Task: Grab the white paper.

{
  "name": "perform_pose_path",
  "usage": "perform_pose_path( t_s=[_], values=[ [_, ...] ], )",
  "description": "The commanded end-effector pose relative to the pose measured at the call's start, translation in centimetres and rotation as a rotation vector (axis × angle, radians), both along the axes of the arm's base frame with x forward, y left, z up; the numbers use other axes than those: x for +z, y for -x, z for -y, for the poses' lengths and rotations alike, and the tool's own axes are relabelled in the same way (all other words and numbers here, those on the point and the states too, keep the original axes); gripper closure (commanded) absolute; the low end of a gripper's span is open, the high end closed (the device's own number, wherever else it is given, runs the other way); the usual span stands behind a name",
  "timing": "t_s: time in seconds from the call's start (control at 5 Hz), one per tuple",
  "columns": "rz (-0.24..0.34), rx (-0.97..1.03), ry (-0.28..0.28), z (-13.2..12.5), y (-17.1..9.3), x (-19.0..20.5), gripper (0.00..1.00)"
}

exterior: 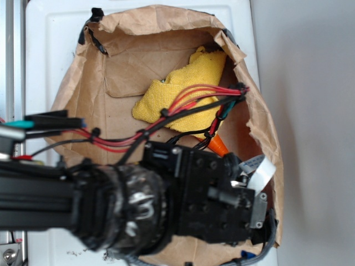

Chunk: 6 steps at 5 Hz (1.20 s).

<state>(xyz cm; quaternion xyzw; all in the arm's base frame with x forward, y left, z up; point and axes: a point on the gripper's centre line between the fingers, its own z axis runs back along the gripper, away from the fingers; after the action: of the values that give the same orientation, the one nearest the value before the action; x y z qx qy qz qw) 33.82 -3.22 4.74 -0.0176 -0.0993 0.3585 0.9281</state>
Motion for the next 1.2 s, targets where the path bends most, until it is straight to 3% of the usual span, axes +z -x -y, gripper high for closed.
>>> perform_pose_path(
  t_s=[0.0,0.4,0.8,1.0],
  values=[
    [0.098,0.019,-0.014,-0.9,-0.6,2.6,1.0],
    [0.116,0.03,0.033,-3.9,1.3,6.5,1.0],
    [0.03,0.039,0.068,-7.7,2.6,9.4,1.0],
    [0.051,-0.027,0.047,-7.5,4.8,11.7,1.0]
  ],
)
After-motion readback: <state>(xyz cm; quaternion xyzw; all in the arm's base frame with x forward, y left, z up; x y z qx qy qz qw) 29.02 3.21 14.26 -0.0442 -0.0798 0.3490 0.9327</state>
